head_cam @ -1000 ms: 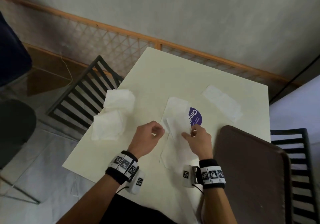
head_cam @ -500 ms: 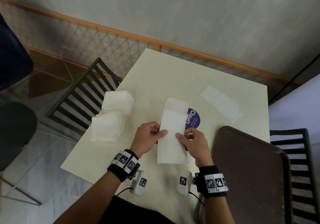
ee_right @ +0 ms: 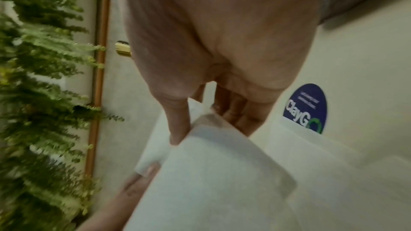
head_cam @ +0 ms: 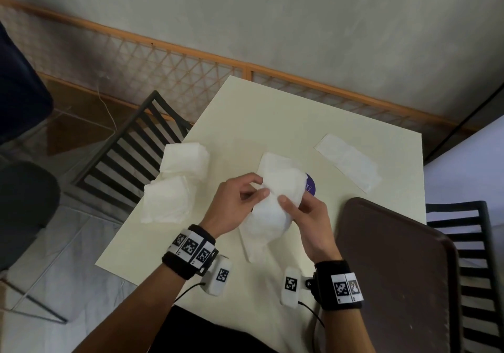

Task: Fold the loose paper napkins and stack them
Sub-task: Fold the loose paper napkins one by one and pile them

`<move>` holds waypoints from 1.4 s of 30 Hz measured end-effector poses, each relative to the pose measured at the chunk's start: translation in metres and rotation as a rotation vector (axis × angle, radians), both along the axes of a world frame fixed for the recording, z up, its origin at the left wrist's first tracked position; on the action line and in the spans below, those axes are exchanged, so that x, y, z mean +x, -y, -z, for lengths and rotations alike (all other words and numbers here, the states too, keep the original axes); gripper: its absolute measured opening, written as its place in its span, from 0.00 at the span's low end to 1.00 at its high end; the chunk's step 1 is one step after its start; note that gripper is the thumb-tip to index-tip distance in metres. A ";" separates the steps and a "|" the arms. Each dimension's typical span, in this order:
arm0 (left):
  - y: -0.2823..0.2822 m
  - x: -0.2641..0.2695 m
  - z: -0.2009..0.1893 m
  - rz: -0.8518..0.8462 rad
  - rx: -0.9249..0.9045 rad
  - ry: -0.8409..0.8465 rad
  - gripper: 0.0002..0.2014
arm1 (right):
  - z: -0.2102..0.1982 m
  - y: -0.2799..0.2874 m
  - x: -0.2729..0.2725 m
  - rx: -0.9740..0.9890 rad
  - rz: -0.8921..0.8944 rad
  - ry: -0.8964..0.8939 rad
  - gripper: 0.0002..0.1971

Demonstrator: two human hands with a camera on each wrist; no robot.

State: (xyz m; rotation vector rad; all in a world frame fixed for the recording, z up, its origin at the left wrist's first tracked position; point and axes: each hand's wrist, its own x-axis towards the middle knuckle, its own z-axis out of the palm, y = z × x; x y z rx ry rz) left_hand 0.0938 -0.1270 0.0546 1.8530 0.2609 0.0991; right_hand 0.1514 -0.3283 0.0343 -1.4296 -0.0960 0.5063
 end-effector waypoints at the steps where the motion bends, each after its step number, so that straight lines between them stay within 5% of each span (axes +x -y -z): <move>1: -0.003 0.000 -0.006 -0.011 0.002 0.023 0.07 | -0.002 -0.002 0.002 0.026 0.022 0.037 0.12; 4: -0.013 -0.003 -0.020 -0.018 -0.033 0.103 0.05 | -0.004 -0.008 0.009 0.063 0.066 0.161 0.11; 10: -0.025 -0.009 -0.043 0.013 -0.109 0.179 0.14 | -0.020 -0.016 0.018 0.172 0.009 0.244 0.24; 19: -0.035 -0.019 -0.056 -0.062 -0.160 0.163 0.16 | -0.037 -0.020 0.023 0.196 -0.073 0.243 0.19; 23: -0.040 -0.027 -0.059 -0.022 0.035 0.205 0.12 | -0.062 -0.054 0.013 -0.242 -0.179 0.563 0.11; 26: -0.046 -0.027 -0.061 -0.078 0.102 0.249 0.11 | -0.057 -0.089 0.010 -0.480 -0.293 0.776 0.18; 31: -0.081 -0.030 -0.051 -0.293 0.142 0.257 0.07 | -0.049 -0.120 0.024 -0.348 -0.203 0.640 0.24; 34: -0.105 -0.029 -0.044 -0.363 0.134 0.213 0.06 | -0.036 -0.151 0.028 -0.284 -0.101 0.491 0.17; 36: -0.128 -0.023 -0.038 -0.397 0.158 0.140 0.09 | -0.025 -0.175 0.029 -0.255 -0.137 0.400 0.12; 39: -0.169 -0.005 -0.021 -0.425 0.243 -0.020 0.17 | -0.007 -0.211 0.035 -0.281 -0.186 0.403 0.18; 42: -0.208 0.018 0.012 -0.456 0.415 -0.166 0.15 | 0.013 -0.250 0.045 -0.392 -0.189 0.418 0.14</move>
